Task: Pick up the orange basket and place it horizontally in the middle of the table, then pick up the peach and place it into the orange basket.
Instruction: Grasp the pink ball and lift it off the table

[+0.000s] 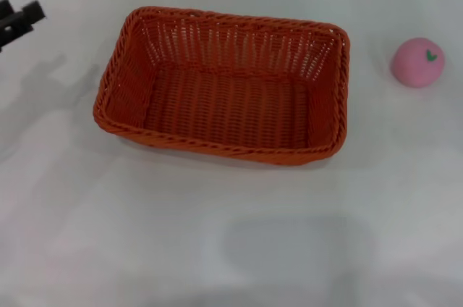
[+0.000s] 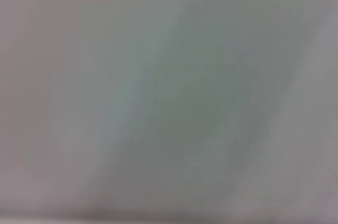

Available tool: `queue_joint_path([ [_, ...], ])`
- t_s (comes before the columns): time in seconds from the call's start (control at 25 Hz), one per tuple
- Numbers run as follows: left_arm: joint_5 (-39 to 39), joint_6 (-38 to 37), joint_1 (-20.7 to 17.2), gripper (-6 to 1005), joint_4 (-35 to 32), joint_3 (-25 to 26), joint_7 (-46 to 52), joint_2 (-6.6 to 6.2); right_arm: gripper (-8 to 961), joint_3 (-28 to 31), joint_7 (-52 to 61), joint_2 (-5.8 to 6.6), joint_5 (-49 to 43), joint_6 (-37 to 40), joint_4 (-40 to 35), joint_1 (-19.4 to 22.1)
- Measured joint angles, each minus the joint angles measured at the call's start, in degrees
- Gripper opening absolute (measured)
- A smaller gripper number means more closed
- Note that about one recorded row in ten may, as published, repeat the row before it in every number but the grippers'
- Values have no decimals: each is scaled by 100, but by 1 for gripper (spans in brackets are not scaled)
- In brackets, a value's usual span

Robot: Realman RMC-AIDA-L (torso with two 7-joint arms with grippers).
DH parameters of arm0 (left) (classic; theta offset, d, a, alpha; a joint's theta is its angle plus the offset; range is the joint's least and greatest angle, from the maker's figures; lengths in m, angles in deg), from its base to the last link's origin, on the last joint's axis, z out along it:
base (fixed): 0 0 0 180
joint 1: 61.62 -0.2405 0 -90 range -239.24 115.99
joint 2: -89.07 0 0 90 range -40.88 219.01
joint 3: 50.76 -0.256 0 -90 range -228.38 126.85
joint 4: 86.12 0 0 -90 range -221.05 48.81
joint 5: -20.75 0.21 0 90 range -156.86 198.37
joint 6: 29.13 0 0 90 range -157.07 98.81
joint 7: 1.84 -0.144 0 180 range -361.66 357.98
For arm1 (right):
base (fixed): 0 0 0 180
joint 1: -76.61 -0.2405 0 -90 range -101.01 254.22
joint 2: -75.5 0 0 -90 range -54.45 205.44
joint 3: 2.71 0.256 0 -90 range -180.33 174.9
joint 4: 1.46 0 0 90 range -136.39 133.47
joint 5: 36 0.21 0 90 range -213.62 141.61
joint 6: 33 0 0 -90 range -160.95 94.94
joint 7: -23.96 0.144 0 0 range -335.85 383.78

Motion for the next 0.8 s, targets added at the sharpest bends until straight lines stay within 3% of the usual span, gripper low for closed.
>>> queue_joint_path([
  [0.12,-436,17,-79,769,-259,1,-494,1,863,-399,738,8,-413,142,-453,-106],
  [0.16,-945,57,-177,769,-582,-14,-1195,8,862,-512,925,0,-543,194,-554,-138],
  [0.32,-1320,104,-250,768,-929,-45,-1770,13,862,-967,1496,-13,-1191,488,-758,-347],
  [0.8,-1720,357,-306,766,-1427,-59,-2529,14,861,-1184,1698,-46,-2568,998,63,-1027],
])
